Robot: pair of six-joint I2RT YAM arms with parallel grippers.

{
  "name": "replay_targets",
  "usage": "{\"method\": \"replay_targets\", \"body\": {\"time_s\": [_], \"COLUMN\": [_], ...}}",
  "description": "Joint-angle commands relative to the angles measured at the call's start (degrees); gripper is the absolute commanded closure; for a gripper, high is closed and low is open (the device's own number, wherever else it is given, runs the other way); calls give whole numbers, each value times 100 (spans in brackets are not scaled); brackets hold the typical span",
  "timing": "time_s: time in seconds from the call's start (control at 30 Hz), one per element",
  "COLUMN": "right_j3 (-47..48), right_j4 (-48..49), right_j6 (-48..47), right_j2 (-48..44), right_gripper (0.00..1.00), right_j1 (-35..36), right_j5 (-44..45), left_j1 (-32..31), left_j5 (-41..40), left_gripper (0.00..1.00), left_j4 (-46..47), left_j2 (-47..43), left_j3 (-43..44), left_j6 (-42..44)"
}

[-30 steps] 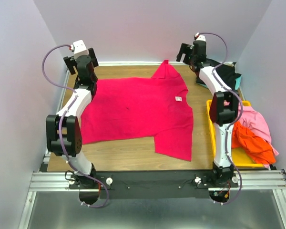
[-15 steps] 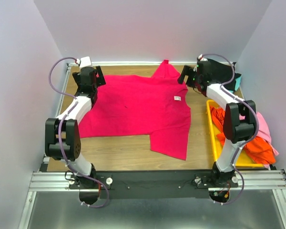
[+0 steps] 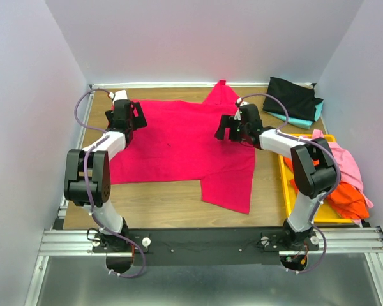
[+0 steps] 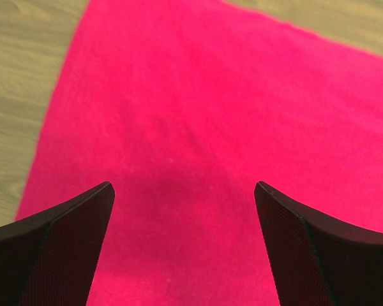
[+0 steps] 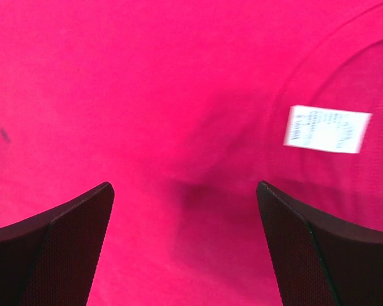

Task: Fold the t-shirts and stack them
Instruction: Flatten the tshirt out

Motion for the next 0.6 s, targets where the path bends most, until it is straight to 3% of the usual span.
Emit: {"method": "replay_targets", "body": {"time_s": [0.0, 0.57], "right_j3": [-116, 331], "right_j4": [342, 333], "right_j6": [50, 278], "right_j2": [-117, 735], "right_gripper": [1, 0], "right_j1": [78, 78], "right_j5": [-119, -524], "left_j1": [39, 39], "left_j5": [245, -105], "left_gripper": [2, 2], "left_j4": [104, -37], "left_j2": [149, 273], "left_j3": [-101, -13], "left_j6": [-305, -393]}}
